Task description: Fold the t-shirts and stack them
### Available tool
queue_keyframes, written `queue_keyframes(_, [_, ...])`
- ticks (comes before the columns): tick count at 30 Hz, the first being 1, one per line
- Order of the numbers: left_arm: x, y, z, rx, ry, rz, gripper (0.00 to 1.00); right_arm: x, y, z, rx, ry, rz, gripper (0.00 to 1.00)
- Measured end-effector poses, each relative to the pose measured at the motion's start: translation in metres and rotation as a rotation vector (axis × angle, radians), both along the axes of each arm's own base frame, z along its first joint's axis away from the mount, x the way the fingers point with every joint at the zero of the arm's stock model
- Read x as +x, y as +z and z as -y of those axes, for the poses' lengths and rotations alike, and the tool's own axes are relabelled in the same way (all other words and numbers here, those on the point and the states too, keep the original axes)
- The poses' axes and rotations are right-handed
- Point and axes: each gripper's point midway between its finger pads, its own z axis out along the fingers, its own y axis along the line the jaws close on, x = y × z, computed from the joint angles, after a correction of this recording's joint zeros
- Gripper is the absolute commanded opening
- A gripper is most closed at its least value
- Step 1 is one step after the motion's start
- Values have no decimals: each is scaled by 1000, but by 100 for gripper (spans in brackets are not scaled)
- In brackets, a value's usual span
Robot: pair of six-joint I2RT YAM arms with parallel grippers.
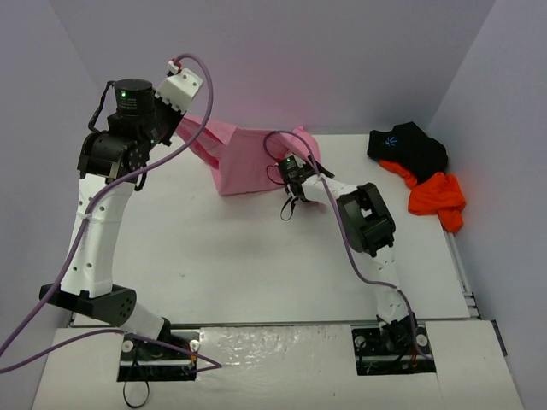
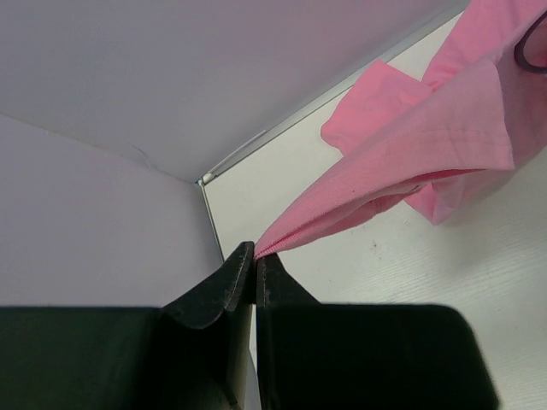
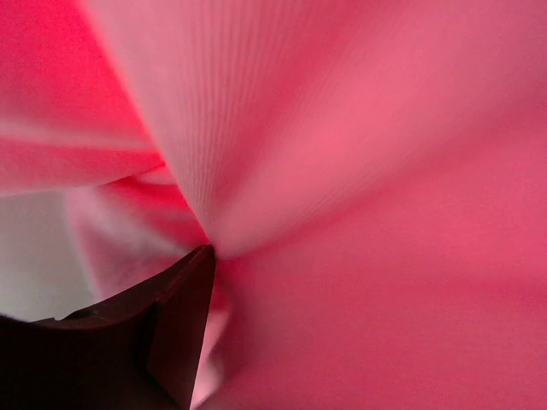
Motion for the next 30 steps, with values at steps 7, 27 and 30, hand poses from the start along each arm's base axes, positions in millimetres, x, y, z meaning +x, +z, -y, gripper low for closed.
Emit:
queue_keyframes(7, [-1,0,-2,1,4,-3,0,-10,-9,10,8,4,-38,52])
queue_keyframes(27, [1,2,-15,16,47,5,0,-49,43,-22,173,82,-54,41])
queue_keyframes(30, [1,2,-15,22,48,6,0,-59,50,-29,213,100,-68,32])
